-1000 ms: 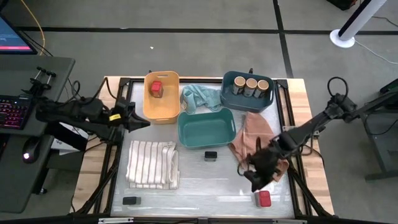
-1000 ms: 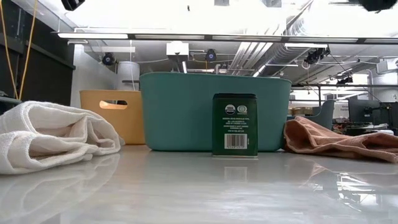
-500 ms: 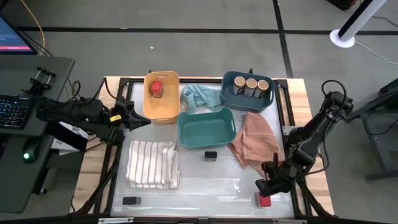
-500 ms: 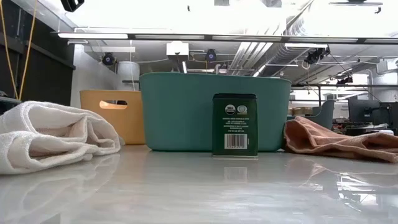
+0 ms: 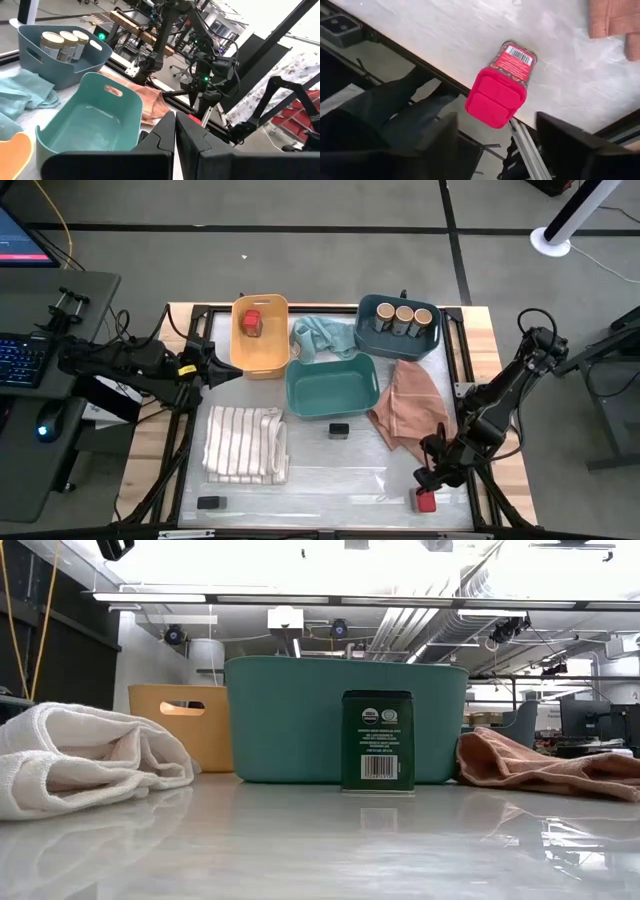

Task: Sort spices by type
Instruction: Put the red seasoning can into the yellow bin

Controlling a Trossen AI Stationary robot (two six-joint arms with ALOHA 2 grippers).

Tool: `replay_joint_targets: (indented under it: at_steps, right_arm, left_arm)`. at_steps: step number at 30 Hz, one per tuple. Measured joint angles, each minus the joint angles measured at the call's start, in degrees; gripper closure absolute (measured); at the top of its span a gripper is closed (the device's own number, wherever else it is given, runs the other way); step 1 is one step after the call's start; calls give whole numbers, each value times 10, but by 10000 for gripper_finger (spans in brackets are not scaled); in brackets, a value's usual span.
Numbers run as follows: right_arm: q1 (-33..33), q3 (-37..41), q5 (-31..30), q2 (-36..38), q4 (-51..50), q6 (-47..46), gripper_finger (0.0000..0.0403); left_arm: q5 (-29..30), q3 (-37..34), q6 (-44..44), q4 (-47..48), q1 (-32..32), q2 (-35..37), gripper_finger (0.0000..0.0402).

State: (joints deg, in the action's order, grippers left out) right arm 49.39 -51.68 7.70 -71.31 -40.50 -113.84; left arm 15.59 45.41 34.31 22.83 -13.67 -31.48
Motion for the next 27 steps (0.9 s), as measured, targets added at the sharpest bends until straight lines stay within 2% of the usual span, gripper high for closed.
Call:
replay_joint_targets:
  at_steps: [4,6,10,12,14,17,19,22,27]
  right_arm:
    - [0,0,32,0,-6,-10,42]
    - [0,0,51,1,-4,-37,13]
    - [3,0,92,1,26,-96,28]
    - [8,0,86,1,41,-120,36]
    - [10,0,59,1,39,-164,38]
    - [20,0,-15,-3,39,-221,38]
    - [20,-3,-16,-14,34,-224,38]
    - [17,-51,0,-50,-49,-223,37]
    - [16,-202,0,-116,-259,-231,37]
  left_arm:
    - [0,0,0,0,0,0,401]
    - [0,0,0,0,0,0,401]
    - [0,0,-4,0,0,0,401]
    - [0,0,-4,0,0,0,402]
    - [0,0,-4,0,0,0,401]
    - [0,0,-4,0,0,0,402]
    - [0,0,-4,0,0,0,401]
    - [0,0,-4,0,0,0,401]
    - [0,0,-4,1,0,0,401]
